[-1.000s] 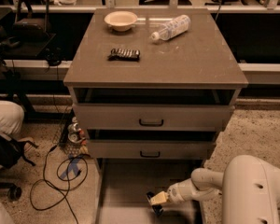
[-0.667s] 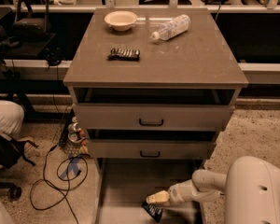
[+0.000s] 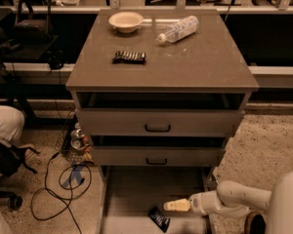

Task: Place rxbar blueberry into bottom drawer

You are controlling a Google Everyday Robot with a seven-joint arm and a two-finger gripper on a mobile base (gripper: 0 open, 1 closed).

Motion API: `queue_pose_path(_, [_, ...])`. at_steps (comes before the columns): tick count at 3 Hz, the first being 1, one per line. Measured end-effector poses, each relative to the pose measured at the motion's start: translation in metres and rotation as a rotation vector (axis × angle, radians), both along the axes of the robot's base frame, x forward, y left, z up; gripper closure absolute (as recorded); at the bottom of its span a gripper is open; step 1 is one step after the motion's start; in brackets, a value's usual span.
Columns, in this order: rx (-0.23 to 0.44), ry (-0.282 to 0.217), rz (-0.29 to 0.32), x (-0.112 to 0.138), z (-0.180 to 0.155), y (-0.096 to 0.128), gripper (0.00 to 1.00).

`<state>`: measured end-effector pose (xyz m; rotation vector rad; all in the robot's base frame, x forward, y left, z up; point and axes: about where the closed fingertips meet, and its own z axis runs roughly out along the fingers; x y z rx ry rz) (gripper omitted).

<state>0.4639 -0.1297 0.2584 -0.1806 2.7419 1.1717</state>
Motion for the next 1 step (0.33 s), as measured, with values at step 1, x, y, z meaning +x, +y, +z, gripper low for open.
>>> queue_pose_path(1, [-0.056,-0.135,-0.081,-0.0189,0.0854,-0.0563,0.0])
